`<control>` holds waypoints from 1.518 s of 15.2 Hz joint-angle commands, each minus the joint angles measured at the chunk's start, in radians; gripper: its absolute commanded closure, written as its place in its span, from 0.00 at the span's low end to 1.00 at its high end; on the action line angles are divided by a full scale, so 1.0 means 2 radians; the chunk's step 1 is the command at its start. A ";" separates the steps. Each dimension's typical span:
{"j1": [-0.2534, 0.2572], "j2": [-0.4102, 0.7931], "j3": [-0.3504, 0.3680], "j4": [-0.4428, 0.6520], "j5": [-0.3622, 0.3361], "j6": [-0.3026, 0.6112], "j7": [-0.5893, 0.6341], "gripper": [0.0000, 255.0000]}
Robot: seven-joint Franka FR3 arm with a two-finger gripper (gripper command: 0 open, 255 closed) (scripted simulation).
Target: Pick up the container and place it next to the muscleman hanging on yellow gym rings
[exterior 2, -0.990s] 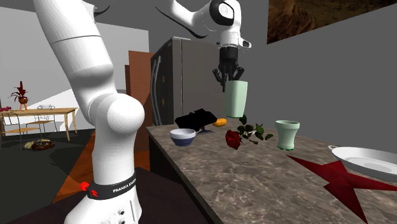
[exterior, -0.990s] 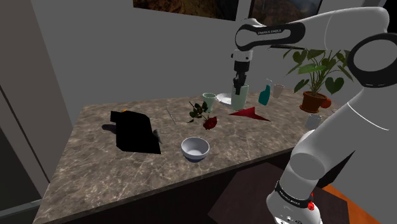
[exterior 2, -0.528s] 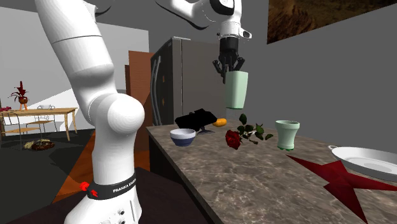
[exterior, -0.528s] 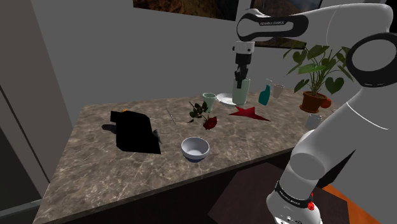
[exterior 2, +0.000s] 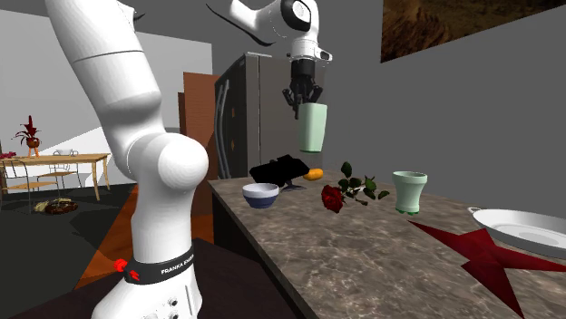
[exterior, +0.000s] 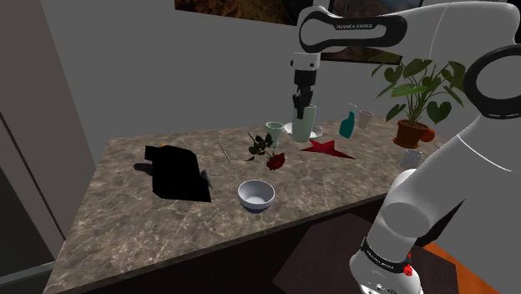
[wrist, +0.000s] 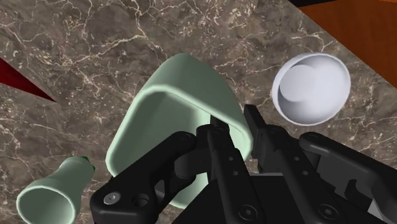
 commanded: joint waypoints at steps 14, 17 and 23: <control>0.068 0.051 0.124 0.051 0.053 -0.002 0.184 1.00; 0.081 0.076 0.147 0.077 0.058 -0.003 0.220 1.00; 0.109 0.139 0.191 0.146 0.057 -0.007 0.294 1.00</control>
